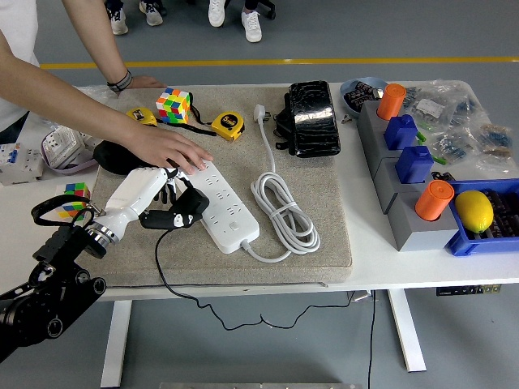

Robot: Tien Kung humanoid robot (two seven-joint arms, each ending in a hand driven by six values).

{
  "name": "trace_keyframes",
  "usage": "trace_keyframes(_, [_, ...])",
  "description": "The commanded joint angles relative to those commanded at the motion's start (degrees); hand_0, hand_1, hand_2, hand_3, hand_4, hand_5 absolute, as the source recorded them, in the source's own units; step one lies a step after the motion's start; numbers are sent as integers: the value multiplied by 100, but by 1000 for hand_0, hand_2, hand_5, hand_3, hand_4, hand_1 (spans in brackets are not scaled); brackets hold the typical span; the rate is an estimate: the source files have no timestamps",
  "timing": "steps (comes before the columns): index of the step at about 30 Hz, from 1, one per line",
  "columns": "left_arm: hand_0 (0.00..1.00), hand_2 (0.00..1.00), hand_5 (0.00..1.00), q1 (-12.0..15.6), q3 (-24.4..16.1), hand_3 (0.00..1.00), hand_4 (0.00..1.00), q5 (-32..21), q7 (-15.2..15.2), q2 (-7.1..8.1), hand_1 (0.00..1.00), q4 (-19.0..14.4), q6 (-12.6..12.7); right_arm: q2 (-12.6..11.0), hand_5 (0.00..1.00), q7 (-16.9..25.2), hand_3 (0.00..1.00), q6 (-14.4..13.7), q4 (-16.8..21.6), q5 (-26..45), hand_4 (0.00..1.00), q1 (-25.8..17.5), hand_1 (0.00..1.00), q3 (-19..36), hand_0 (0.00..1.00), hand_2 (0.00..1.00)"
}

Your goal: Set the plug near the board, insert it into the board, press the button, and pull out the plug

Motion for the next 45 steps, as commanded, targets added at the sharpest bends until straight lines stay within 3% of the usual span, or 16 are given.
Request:
trace_keyframes(6, [213, 328, 7, -13, 1, 535, 715, 122, 112, 20, 310, 15, -62, -3, 379, 3, 506, -1, 4, -22, 828, -2, 598, 20, 552, 546])
trace_keyframes(7, [263, 488, 24, -12, -2, 556, 768, 145, 137, 24, 443, 12, -72, -4, 378, 4, 505, -2, 5, -23, 828, -1, 596, 22, 552, 545])
trace_keyframes(12, [263, 488, 24, -15, -10, 556, 768, 212, 187, 26, 443, 9, -78, 3, 378, 7, 505, 0, 3, -18, 828, 7, 596, 26, 552, 545])
trace_keyframes(13, [315, 555, 62, -14, -16, 566, 847, 225, 221, 26, 516, 6, -95, 2, 378, 7, 505, 0, 3, -21, 828, 8, 596, 29, 552, 545])
trace_keyframes(18, [315, 555, 62, -9, -33, 566, 847, 279, 265, 28, 516, -6, -117, 0, 378, 12, 505, 0, 9, -50, 828, 11, 596, 64, 552, 545])
trace_keyframes(19, [362, 577, 98, -6, -38, 568, 931, 285, 266, 30, 557, -10, -122, 0, 378, 13, 506, 0, 11, -55, 828, 10, 595, 68, 552, 545])
trace_keyframes(30, [378, 586, 118, 104, -183, 566, 979, 253, 192, 67, 583, -165, -278, 3, 378, 17, 505, 4, 13, -68, 828, 3, 595, 75, 551, 544])
trace_keyframes(31, [434, 655, 246, 115, -194, 597, 998, 227, 165, 73, 629, -185, -264, 4, 378, 19, 505, 4, 13, -70, 828, 5, 594, 84, 552, 544])
trace_keyframes(36, [434, 655, 246, 154, -242, 597, 998, 205, 166, 82, 629, -241, -266, 7, 378, 18, 505, 7, 10, -57, 828, 6, 594, 78, 552, 544])
trace_keyframes(37, [452, 705, 362, 168, -253, 707, 998, 191, 164, 85, 651, -262, -241, 7, 377, 19, 504, 7, 13, -66, 827, 5, 589, 90, 551, 544])
trace_keyframes(45, [453, 714, 336, 362, -439, 719, 998, 128, 184, 115, 657, -605, -150, 9, 377, 22, 505, 7, 11, -61, 827, -7, 591, 83, 551, 544])
